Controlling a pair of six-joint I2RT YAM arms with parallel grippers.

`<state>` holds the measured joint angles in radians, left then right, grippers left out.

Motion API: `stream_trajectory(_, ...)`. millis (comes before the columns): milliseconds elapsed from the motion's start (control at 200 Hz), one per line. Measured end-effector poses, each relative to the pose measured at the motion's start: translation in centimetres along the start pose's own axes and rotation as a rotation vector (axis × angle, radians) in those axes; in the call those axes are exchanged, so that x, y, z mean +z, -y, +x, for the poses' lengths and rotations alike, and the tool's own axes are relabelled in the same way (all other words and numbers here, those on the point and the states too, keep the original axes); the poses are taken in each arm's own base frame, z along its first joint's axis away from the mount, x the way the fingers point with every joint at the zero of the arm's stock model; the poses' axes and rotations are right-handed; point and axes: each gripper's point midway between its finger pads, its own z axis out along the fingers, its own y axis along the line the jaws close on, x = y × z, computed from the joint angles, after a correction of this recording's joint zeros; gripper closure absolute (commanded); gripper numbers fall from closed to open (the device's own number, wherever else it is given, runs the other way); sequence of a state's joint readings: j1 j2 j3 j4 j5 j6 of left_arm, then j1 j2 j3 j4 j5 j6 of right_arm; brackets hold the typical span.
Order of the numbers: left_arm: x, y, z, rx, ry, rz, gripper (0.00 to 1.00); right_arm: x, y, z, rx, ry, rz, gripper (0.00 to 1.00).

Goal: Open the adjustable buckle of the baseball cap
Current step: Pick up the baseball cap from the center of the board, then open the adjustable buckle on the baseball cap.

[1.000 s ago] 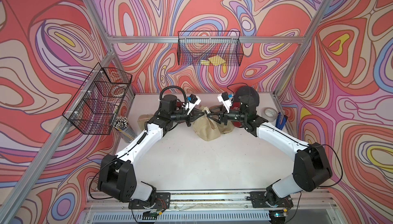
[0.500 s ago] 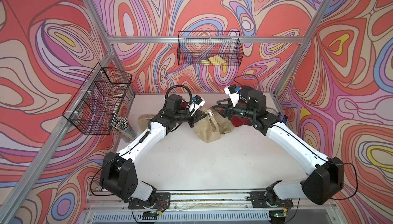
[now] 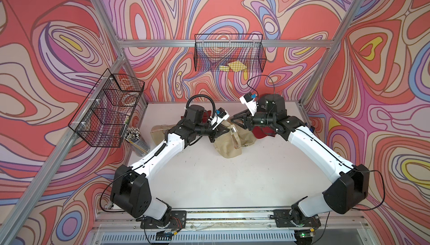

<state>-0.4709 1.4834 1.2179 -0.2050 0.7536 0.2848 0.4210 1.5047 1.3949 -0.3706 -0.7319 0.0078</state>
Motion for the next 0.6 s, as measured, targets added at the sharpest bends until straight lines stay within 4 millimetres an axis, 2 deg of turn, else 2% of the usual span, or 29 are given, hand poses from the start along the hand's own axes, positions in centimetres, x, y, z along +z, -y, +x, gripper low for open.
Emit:
stream_trajectory(250, 0.1, -0.1, 0.2, -0.007, -0.008, -0.001, 1.00, 0.4, -0.3, 1.2, 0.008, -0.054, -0.039, 0.67)
stream_trajectory(516, 0.0, -0.1, -0.1, -0.005, -0.007, -0.002, 1.00, 0.3, -0.7, 1.3, 0.002, -0.064, -0.059, 0.70)
stream_trajectory(596, 0.0, -0.1, -0.1, -0.005, -0.007, -0.002, 1.00, 0.4, -0.7, 1.3, -0.002, -0.066, -0.064, 0.74)
